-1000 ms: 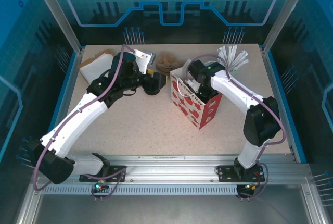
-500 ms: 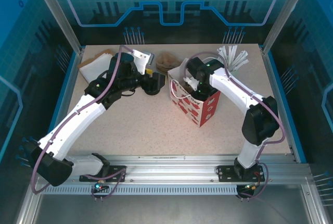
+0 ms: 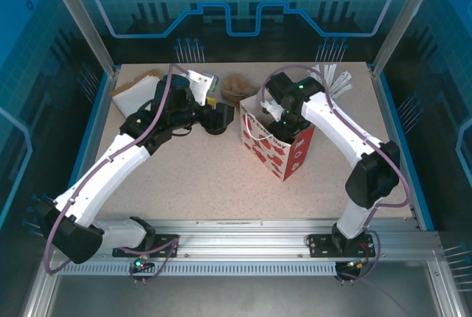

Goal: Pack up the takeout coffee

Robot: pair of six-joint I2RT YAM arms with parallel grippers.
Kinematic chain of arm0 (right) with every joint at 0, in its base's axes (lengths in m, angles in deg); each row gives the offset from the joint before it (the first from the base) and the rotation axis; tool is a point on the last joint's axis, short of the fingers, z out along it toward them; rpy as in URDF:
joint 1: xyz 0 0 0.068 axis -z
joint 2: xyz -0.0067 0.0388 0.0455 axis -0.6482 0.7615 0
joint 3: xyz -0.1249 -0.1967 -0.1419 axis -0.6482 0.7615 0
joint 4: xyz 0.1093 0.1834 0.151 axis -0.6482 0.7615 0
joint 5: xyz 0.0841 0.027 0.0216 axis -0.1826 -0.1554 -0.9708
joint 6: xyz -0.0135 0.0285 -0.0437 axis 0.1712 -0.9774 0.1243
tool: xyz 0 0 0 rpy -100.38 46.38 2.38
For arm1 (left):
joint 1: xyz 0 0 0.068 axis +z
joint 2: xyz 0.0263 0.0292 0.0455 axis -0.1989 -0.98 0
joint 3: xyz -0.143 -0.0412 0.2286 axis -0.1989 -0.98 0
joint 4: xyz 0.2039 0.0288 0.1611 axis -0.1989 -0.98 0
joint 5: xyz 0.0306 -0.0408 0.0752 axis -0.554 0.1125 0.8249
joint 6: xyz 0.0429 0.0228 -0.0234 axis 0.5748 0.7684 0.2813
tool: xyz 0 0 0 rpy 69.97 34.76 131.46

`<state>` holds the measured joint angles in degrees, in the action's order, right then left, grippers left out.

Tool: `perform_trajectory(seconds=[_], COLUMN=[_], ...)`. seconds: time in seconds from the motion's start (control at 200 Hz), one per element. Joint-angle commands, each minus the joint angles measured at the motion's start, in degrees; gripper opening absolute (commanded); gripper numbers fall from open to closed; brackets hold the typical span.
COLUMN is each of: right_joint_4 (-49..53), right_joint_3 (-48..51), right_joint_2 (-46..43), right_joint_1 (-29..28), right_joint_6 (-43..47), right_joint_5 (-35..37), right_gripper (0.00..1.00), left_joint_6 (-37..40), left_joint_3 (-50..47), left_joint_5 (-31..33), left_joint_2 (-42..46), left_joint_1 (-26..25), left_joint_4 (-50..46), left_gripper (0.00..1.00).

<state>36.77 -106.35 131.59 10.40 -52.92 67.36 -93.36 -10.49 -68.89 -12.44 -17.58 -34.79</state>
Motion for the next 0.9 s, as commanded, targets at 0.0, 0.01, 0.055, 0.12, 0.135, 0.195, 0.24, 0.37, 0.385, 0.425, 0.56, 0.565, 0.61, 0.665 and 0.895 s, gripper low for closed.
perform_trajectory(seconds=[0.0, 0.01, 0.055, 0.12, 0.135, 0.195, 0.24, 0.37, 0.385, 0.425, 0.56, 0.565, 0.61, 0.665, 0.895], right_joint_4=[2.46, 2.51, 2.72, 2.99, 2.99, 2.9, 2.67, 1.73, 1.68, 0.9, -3.21, -3.45, -6.76, -12.55, -42.3], right_joint_3=[-3.44, -3.71, -4.89, -6.67, -7.12, -8.86, -9.96, -13.51, -13.95, -15.02, -17.64, -17.62, -16.95, -13.93, 8.46], right_joint_2=[-3.41, -3.54, -4.11, -4.92, -5.09, -5.69, -6.18, -7.13, -7.25, -7.63, -9.91, -10.01, -11.92, -15.51, -31.18], right_joint_1=[-0.67, -0.67, -0.69, -0.68, -0.68, -0.62, -0.56, -0.49, -0.5, -0.5, -0.32, -0.32, -0.32, -0.25, -0.15], right_joint_6=[0.91, 0.96, 1.01, 1.03, 1.11, 1.13, 1.01, 0.67, 0.54, 0.37, -0.56, -0.56, -0.81, -1.24, -4.44], right_joint_5=[-1.19, -1.3, -1.56, -1.88, -2.11, -3.06, -3.97, -5.6, -5.74, -6.29, -8.82, -8.96, -10.59, -12.97, -10.01], right_gripper=[0.79, 0.79, 0.8, 0.8, 0.8, 0.8, 0.8, 0.8, 0.8, 0.8, 0.8, 0.8, 0.8, 0.8, 0.85], left_joint_6=[-0.22, -0.23, -0.15, -0.2, -0.18, -0.24, -0.45, -0.76, -0.84, -1.0, -1.98, -1.99, -2.62, -3.93, -12.89], left_joint_3=[-0.84, -0.82, -0.81, -0.85, -0.88, -1.01, -1.25, -1.85, -1.96, -2.22, -3.95, -4.02, -5.0, -6.56, -15.33], left_joint_5=[0.78, 0.81, 0.91, 0.91, 0.91, 1.0, 1.0, 1.22, 1.18, 1.26, 3.25, 3.4, 4.74, 6.13, 4.62], left_joint_2=[1.69, 1.69, 1.68, 1.62, 1.61, 1.6, 1.66, 1.92, 1.95, 2.12, 3.28, 3.36, 4.02, 5.18, 9.76], left_joint_1=[-0.38, -0.38, -0.37, -0.38, -0.33, -0.32, -0.31, -0.38, -0.34, -0.34, -0.2, -0.16, 0.31, 1.56, 13.47], left_joint_4=[0.17, 0.17, 0.2, 0.29, 0.33, 0.41, 0.63, 1.22, 1.32, 1.64, 2.81, 2.91, 3.56, 4.49, 11.46], left_gripper=[0.77, 0.77, 0.77, 0.77, 0.77, 0.77, 0.77, 0.77, 0.77, 0.77, 0.77, 0.77, 0.77, 0.77, 0.77])
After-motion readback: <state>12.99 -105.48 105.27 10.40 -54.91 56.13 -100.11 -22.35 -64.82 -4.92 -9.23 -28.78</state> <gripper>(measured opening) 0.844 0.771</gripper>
